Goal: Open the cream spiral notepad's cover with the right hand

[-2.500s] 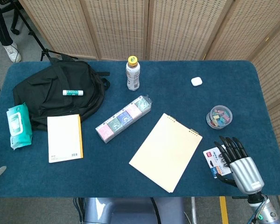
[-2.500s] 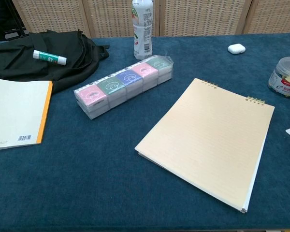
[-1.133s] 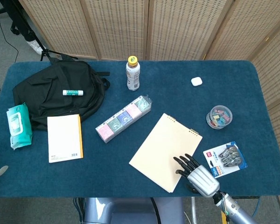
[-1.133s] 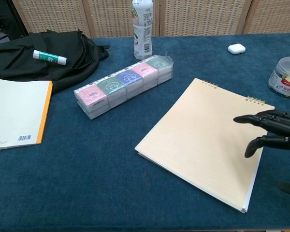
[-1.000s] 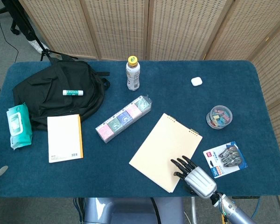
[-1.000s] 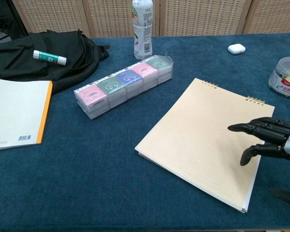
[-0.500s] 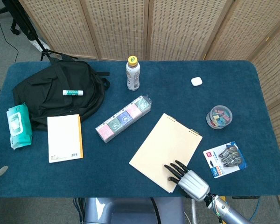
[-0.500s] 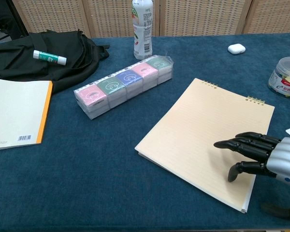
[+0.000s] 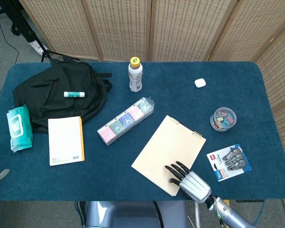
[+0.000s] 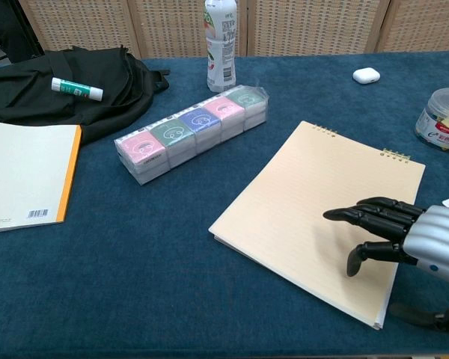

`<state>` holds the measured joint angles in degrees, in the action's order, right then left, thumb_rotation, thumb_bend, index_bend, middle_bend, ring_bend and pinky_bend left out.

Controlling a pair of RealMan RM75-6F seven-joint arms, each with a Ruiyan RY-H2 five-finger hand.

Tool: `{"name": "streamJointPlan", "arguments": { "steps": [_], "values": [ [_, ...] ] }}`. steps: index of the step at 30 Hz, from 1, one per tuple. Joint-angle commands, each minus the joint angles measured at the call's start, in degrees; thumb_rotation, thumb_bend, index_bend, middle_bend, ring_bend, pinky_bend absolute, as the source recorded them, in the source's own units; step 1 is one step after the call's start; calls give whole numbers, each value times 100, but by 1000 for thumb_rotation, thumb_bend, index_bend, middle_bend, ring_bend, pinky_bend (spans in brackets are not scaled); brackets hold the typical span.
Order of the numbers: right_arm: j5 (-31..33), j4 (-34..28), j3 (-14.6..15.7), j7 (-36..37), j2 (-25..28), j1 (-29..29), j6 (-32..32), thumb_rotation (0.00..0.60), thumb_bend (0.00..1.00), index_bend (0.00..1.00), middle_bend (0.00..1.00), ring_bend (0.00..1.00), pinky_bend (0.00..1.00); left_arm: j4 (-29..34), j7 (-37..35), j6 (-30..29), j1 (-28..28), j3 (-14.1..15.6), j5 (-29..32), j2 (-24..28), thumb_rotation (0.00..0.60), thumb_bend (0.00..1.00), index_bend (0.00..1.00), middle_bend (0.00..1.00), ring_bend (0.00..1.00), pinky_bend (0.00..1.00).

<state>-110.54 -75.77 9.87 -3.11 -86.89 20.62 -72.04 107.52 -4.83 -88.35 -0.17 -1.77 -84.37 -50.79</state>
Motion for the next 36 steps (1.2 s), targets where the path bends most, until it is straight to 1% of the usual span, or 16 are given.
{"name": "streamJointPlan", "arguments": {
  "steps": [1, 14, 23, 36],
  "values": [
    [22, 20, 5, 1, -28, 10, 8, 600, 389, 334, 8, 0, 0, 4, 14, 6, -3, -3, 5, -2, 600, 0, 0, 0, 0, 0],
    [95, 42, 2, 23, -216, 110, 72, 600, 398, 334, 8, 0, 0, 14, 43, 31, -9, -5, 7, -8, 600, 0, 0, 0, 0, 0],
    [266, 96, -129, 104, -388, 194, 115, 600, 409, 350, 16, 0, 0, 20, 64, 65, -19, 4, 1, -14, 600, 0, 0, 0, 0, 0],
    [381, 159, -307, 282, -567, 286, -69, 600, 409, 367, 41, 0, 0, 32, 116, 79, -25, 5, -4, -28, 600, 0, 0, 0, 0, 0]
  ]
}}
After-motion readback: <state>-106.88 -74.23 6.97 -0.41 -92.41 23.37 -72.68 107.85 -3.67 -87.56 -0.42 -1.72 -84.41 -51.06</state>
